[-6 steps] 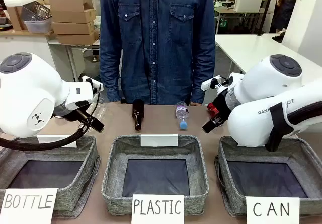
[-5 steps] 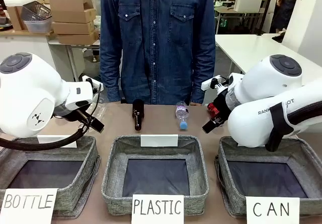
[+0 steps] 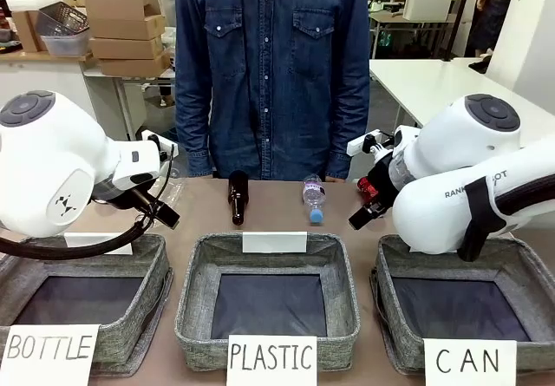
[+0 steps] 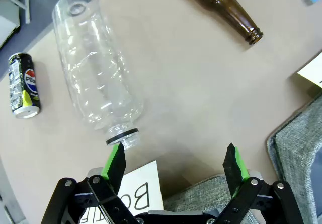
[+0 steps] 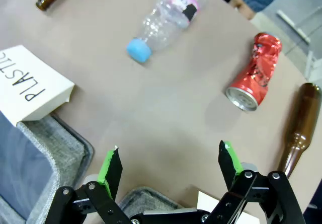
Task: Sort the can waste into the basket.
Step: Pick up the can waste from the table and place it in the right Fabric basket.
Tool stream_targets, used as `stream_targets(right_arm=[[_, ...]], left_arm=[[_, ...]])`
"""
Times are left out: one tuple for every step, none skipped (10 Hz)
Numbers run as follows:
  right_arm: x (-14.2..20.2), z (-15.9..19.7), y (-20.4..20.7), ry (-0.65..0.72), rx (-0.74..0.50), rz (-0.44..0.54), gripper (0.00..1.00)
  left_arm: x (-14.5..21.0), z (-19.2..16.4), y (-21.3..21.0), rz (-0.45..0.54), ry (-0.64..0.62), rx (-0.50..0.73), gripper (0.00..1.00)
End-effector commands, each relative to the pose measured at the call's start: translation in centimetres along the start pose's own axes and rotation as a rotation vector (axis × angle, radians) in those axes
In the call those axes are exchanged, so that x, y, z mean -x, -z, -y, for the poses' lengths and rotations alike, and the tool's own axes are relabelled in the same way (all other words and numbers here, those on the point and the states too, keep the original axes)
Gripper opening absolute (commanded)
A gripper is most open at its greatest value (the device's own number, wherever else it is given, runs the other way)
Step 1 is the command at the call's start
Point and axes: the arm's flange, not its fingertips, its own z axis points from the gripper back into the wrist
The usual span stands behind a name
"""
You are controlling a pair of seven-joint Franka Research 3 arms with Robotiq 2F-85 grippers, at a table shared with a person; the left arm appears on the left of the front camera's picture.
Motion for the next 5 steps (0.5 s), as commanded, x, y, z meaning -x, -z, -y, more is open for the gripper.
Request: stream_targets(right_arm=[[0.0, 0.0, 0.0, 0.000, 0.000, 0.000, 1.00], [0.0, 0.0, 0.0, 0.000, 0.000, 0.000, 1.00], [0.0, 0.0, 0.0, 0.000, 0.000, 0.000, 1.00], [0.0, 0.0, 0.0, 0.000, 0.000, 0.000, 1.00], [-0.2, 1.5, -4.1, 0.020, -0.052, 0.070, 1.00]], left_arm=[[0.0, 0.0, 0.0, 0.000, 0.000, 0.000, 1.00], [0.0, 0.0, 0.0, 0.000, 0.000, 0.000, 1.00], [0.0, 0.0, 0.0, 0.000, 0.000, 0.000, 1.00], [0.0, 0.0, 0.0, 0.000, 0.000, 0.000, 1.00], [-0.3, -0.7, -4.9, -0.061, 0.005, 0.050, 1.00]])
